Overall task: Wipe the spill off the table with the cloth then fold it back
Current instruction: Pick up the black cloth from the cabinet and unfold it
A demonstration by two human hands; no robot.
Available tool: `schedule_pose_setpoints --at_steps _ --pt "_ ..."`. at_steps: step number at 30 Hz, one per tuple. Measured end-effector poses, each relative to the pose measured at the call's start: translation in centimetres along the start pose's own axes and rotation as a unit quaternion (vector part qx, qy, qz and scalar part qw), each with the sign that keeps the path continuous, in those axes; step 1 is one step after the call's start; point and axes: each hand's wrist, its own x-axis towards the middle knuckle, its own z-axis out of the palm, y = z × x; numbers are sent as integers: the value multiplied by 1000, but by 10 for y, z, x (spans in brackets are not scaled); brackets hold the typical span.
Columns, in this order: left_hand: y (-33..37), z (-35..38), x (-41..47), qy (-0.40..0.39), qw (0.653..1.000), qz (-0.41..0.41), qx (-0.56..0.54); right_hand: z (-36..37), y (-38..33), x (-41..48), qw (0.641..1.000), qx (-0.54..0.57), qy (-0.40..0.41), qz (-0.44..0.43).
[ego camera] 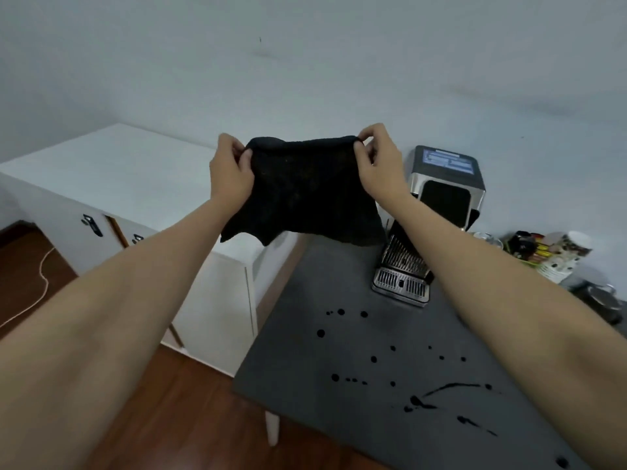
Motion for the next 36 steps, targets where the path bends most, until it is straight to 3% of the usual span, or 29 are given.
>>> schedule_pose_setpoints --at_steps 5,12,18,21,28,31,36 --pt "36 8 -50 -43 998 37 -33 -58 -8 -49 999 23 15 34" --pt "41 12 -113 -181 982 -17 -54 -108 18 -114 982 26 -17 186" --pt "6 55 -148 -213 970 -89 72 -86 70 -147 938 -98 -104 315" --pt "-27 85 -170 -222 959 -161 74 -57 99 -178 908 -162 -137 360" --pt "-105 113 -261 -334 883 -151 293 4 146 -267 881 -172 -336 286" --pt "-133 114 -290 -359 849 -145 359 29 162 -290 849 -219 -397 271" --pt "-152 131 -295 -303 858 -73 408 52 190 -312 855 -293 -357 236"
